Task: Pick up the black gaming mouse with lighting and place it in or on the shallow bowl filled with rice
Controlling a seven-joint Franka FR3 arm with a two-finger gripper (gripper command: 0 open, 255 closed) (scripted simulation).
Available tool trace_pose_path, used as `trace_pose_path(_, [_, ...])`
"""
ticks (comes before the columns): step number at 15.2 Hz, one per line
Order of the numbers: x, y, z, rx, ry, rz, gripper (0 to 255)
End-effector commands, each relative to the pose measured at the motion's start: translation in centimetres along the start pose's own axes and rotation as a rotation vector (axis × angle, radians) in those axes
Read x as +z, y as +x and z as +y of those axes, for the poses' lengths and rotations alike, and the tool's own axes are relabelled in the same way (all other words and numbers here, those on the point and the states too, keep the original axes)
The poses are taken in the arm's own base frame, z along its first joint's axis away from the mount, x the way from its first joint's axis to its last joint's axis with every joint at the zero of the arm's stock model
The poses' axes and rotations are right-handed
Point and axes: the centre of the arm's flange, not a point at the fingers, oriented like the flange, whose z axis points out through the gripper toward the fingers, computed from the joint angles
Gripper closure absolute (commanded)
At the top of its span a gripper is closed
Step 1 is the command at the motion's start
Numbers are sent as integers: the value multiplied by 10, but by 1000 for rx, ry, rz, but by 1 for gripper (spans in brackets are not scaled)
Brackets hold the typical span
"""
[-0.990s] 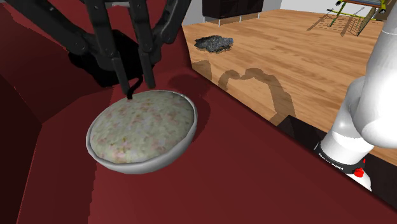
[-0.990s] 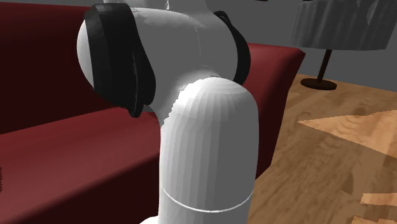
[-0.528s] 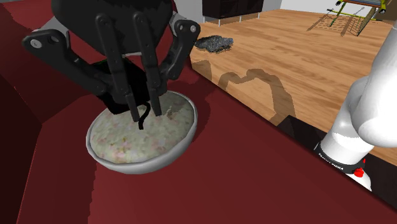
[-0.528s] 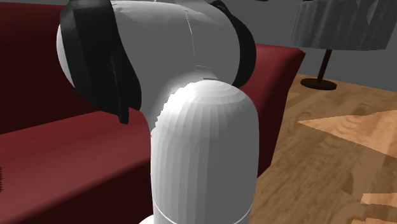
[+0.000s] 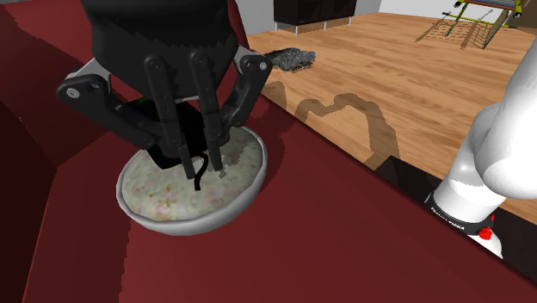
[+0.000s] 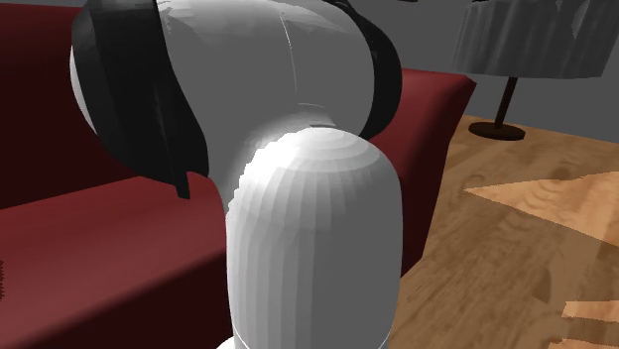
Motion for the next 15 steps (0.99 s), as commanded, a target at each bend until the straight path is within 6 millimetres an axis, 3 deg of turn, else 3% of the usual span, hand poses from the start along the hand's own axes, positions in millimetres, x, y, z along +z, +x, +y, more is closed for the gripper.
trace_pose_path(1, [0, 0, 0, 0, 0, 0, 255])
trace_pose_path(2, [0, 0, 0, 0, 0, 0, 255])
trace_pose_path(3, [0, 0, 0, 0, 0, 0, 0])
trace_pose_path(8, [0, 0, 0, 0, 0, 0, 0])
trace_pose_path(12, [-50, 0, 0, 0, 0, 0, 0])
trace_pose_path(15, [-50, 0, 0, 0, 0, 0, 0])
